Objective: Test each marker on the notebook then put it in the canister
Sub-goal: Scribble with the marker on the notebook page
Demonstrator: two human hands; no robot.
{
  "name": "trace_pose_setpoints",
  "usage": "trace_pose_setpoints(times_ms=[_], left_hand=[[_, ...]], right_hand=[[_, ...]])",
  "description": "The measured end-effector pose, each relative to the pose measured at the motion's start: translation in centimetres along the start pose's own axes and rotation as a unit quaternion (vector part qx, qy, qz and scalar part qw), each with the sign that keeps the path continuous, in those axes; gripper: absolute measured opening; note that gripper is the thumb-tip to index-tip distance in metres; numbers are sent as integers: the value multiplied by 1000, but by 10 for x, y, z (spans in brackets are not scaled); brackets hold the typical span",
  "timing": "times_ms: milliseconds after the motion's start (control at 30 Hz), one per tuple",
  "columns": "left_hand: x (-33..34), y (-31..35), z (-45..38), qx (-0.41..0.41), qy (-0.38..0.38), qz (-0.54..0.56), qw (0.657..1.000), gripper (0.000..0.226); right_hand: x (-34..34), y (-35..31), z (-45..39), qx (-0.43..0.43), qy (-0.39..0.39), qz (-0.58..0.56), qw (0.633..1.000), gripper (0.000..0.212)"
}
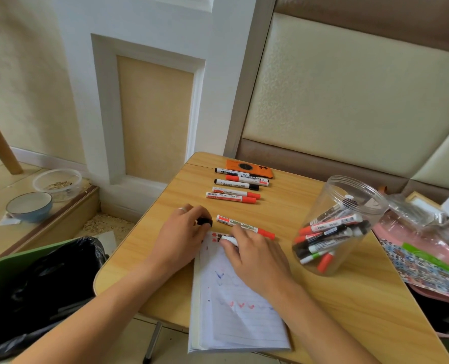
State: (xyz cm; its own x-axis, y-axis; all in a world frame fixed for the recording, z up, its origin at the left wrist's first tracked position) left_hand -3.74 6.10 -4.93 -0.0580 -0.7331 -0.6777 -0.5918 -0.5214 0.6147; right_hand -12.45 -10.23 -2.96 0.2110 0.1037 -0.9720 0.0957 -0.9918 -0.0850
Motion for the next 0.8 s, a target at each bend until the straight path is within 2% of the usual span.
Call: trace_pose_setpoints(times_ms=[267, 533, 600, 700, 800], left_hand=[[6, -7, -13, -79, 16, -67, 995, 15], [8, -11, -9, -76, -25, -77, 994, 29], [4, -8, -5, -76, -41, -64, 994, 34], [-2, -5, 6, -57, -80, -65, 993, 64], [-4, -7, 17, -27, -109, -90, 990, 75]], right_hand=[[-2, -5, 3, 3, -2, 7, 1000, 33], [-7, -8, 5, 29, -19, -17, 999, 36], [-7, -7, 6, 44, -24, -57, 997, 32], [-11, -2, 5, 77, -22, -165, 983, 29], [-19, 3, 1, 104, 5, -257, 961, 17]])
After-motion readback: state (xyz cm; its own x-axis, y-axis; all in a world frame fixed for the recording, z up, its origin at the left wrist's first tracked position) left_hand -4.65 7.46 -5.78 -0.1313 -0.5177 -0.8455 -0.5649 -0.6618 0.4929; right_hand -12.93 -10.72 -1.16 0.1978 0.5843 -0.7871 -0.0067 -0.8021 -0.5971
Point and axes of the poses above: each hand's wrist, its own z-axis away from the middle knuckle, its own x-axis out of the palm, y = z × x, the point moved 2 cm from there along -z, towards the middle knuckle, and after that the axes turned 6 degrees about -y, right-handed, at the moved point
